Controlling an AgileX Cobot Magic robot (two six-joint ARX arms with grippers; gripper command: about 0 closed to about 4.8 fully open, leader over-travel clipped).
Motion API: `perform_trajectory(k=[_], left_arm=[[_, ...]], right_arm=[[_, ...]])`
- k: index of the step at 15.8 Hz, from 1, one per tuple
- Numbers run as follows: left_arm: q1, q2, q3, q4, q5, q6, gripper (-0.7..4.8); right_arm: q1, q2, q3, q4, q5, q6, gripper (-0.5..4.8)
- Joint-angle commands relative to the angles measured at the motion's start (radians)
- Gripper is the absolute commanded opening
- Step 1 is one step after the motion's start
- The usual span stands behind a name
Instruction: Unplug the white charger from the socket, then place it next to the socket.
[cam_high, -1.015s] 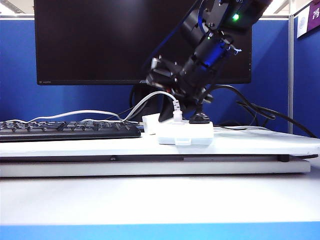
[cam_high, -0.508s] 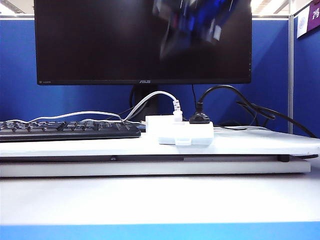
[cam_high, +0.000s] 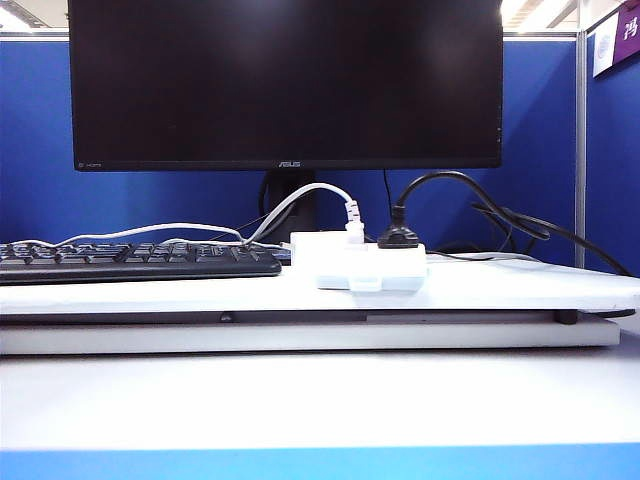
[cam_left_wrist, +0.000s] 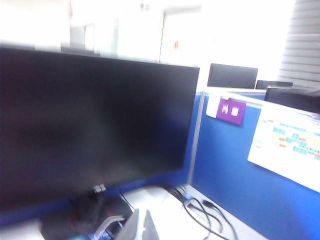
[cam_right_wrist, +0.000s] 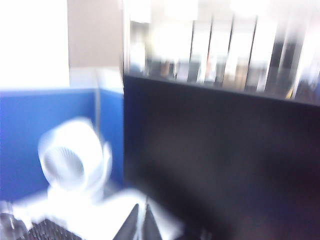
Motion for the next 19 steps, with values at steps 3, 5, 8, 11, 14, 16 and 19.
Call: perform_trajectory(k=[3,5,8,11,14,16,19], left_arm=[[0.002,-0.218,0.009,-0.321,0.008,0.068,-0.05],[0.002,-0.322,0.008,-0.397,-0.061,0.043,-0.05],[0.002,-0.397,-0.023,-0.505,-0.121,0.026,-0.05],[0.002,-0.397,-0.168,-0.459,-0.093,0.021,-0.05],[0.002,-0.397,-0.444,-0.192,-0.026,-0.058,-0.05],[0.002,-0.390,-0.591,-0.043,-0.026,-0.114,-0.05],[0.001,-0.390,-0.753,0.077,-0.025,-0.165,-0.05]], right_arm=[[0.001,-0.347,-0.307,-0.144,0.033,-0.092,-0.06],[0.001,-0.519,-0.563,-0.025,0.113,-0.016,-0.06],[0.001,-0.752,-0.901,0.005,0.161,0.040,-0.06],[0.000,-0.877,-1.071,-0.087,0.269,0.051,-0.06],[0.000,-0.952,-1.215,-0.101,0.357,0.246,-0.06],[0.002,-0.952,-1.256,-0.112,0.356,0.241,-0.06],[0.001,-0.953,-1.284,-0.107,0.354,0.219,-0.06]])
